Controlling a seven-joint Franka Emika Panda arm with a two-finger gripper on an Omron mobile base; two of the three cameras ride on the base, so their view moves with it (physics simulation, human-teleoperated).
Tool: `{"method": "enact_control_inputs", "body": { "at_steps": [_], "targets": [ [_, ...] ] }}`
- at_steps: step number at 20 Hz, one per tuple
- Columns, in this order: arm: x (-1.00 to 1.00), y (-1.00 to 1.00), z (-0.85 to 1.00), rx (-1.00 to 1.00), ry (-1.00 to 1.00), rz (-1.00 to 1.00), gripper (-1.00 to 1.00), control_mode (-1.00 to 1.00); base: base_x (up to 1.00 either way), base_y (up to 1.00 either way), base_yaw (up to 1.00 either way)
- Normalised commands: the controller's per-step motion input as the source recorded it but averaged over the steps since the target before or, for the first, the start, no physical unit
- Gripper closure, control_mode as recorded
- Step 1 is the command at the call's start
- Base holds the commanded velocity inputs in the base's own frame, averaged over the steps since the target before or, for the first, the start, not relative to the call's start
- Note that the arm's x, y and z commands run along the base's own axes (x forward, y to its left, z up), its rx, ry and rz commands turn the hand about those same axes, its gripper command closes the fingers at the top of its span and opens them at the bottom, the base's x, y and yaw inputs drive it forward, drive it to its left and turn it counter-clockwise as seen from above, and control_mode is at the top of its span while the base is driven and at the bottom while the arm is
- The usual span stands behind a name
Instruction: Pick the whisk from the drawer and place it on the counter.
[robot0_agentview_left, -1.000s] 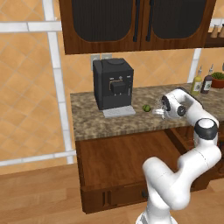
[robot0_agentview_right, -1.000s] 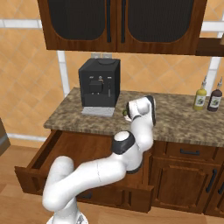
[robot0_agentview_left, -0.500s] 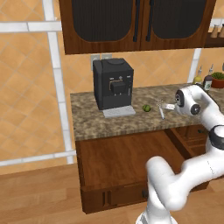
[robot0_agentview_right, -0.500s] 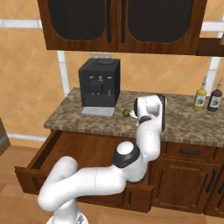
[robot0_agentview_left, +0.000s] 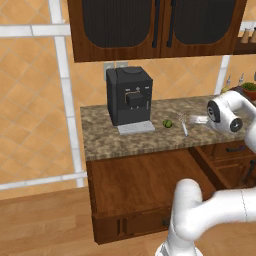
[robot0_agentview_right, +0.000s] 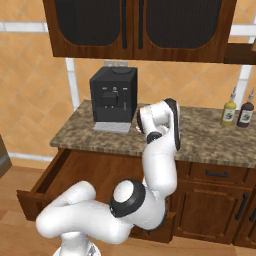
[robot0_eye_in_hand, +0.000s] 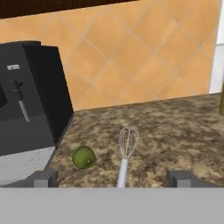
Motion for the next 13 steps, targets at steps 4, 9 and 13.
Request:
{"method": "enact_control_inputs", "body": {
  "at_steps": [4,9,13],
  "targets": [
    [-0.81,1.00,0.78,-0.21,0.00,0.00,-1.00,-1.00,0.00,0.00,0.00],
    [-0.75,1.00,0.75,-0.17,0.00,0.00,-1.00,-1.00,0.00,0.00,0.00],
    [-0.89,0.86,0.61,-0.10,0.00,-0.02,-1.00,-1.00,0.00,0.00,0.00]
  ]
}}
